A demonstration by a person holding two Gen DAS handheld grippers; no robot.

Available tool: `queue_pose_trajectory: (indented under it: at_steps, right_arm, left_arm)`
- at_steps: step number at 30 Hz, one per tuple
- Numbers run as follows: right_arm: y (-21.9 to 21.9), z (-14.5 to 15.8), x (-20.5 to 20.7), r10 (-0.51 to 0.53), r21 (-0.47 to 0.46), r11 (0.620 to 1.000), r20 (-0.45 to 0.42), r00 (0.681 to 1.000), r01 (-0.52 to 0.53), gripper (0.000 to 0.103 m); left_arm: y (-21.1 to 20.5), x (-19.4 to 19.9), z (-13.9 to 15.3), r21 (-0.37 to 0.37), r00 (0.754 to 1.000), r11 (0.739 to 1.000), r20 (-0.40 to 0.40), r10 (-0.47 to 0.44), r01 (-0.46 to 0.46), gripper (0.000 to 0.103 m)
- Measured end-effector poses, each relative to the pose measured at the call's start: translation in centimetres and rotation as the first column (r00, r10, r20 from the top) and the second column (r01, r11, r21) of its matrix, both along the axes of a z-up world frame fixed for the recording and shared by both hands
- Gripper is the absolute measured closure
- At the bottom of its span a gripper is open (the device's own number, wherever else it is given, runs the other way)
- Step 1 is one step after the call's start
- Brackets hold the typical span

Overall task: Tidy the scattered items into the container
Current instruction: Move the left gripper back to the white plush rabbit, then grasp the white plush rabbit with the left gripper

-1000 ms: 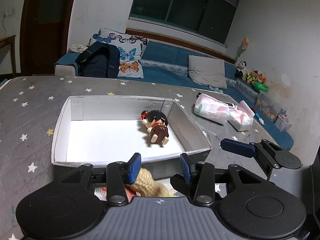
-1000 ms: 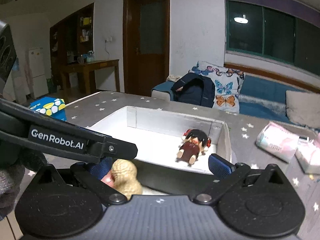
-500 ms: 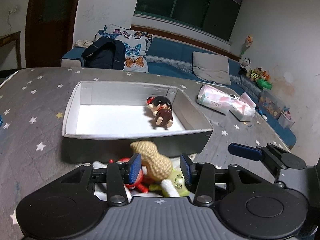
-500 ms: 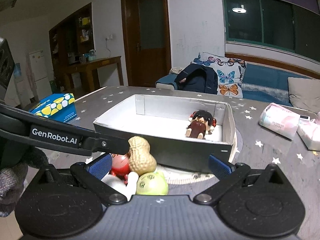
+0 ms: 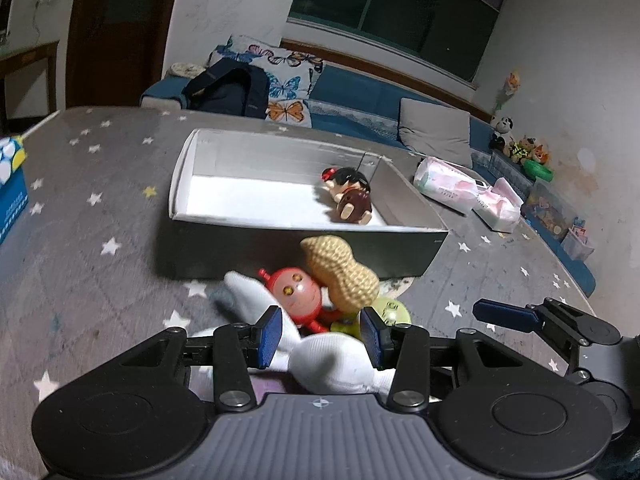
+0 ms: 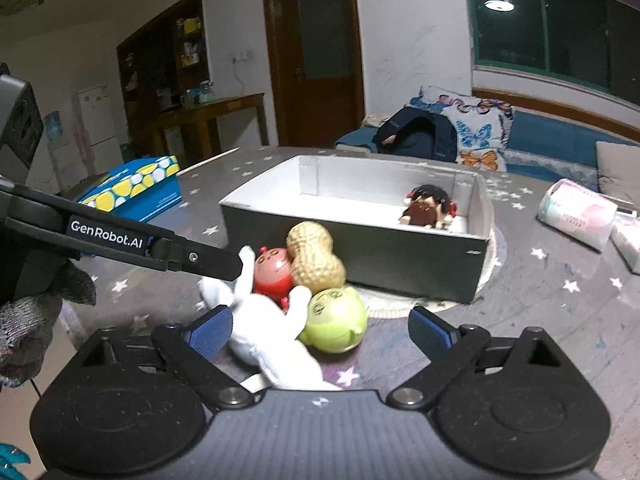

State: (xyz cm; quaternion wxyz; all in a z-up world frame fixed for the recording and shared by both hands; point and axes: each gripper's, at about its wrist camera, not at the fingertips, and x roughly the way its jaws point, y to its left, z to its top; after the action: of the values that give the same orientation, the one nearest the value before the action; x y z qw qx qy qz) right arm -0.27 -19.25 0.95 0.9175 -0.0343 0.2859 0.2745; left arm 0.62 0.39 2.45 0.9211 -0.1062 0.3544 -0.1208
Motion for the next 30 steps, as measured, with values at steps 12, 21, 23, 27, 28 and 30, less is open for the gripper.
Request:
queue_pose_trajectory:
  at_steps: [12,21,23,27,28,30]
  right_arm:
    - [2.9,-2.3,0.3,0.126,-0.025,0.991,-0.106,0.986,-0.129,0.023]
    - [4.5,-2.1,0.0,0.216,-0.053,0.973,-0.120,0.969,-0.224,0.041]
    - [4.5,-2.4,0.5,0.202,-0.046,0.977,-0.134,0.970,-0.209,0.048]
    - [4.1,-2.9,1.1,0.179,-0.033,0.982,-0.155,0.972,-0.186,0.057]
    - [4.1,-2.9,1.2,0.175,-0.035,0.983,-0.157,0.972,-0.183,0.061]
    - [4.0,-3.1,1.3,0.170,-0.035,0.984,-0.161,0.972,-0.177,0.063]
  left_arm:
    - [2.2,0.3,-1.8,-0.137,0.996,0.990,-0.081,0.024,-0.035,0.058]
    - [2.6,1.4,-2.9,-0.186,0.989,0.981,-0.143,0.022,-0.049,0.058]
    - [2.7,1.7,-3.2,-0.197,0.986,0.979,-0.164,0.023,-0.055,0.058]
    - [2.7,2.2,-3.6,-0.222,0.981,0.973,-0.192,0.018,-0.061,0.058]
    - [2.6,2.2,-3.6,-0.224,0.981,0.973,-0.195,0.015,-0.060,0.058]
    - [2.6,2.3,-3.7,-0.229,0.979,0.971,-0.202,0.013,-0.060,0.058]
